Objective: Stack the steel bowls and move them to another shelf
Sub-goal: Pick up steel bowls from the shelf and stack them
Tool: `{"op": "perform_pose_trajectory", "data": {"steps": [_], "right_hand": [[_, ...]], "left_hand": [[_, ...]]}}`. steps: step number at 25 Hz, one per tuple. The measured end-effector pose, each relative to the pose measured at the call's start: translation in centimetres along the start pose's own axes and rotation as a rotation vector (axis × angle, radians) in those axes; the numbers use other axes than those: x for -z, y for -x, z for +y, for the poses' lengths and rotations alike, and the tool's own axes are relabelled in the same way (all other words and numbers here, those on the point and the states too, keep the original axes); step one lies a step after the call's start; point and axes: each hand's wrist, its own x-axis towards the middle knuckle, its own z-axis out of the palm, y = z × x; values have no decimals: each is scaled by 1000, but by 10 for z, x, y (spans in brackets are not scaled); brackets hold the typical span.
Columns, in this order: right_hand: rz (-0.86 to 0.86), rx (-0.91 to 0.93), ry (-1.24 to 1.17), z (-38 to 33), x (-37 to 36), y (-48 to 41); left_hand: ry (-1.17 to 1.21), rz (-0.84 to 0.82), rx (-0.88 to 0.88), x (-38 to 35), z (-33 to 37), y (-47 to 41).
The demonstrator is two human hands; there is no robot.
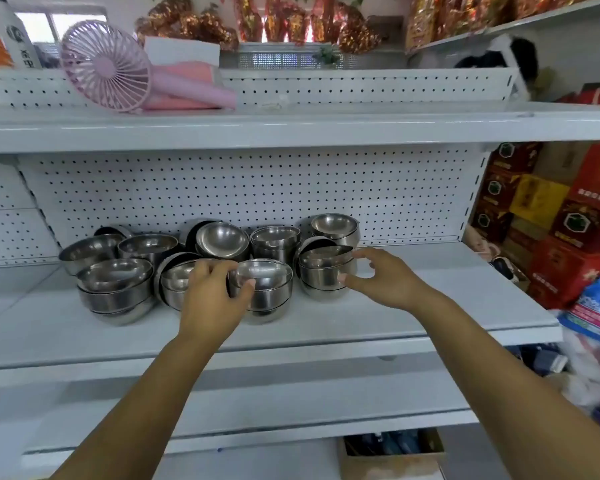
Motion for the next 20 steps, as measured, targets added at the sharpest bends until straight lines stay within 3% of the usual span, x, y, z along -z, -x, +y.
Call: {"op": "perform_pose_trajectory", "data": {"steps": [11, 20], "right_hand": [[17, 70, -203, 56, -24, -77], [114, 193, -241, 70, -37, -90]], "left_hand": [[84, 154, 263, -65, 10, 11], [140, 266, 253, -77, 22, 11]]}}
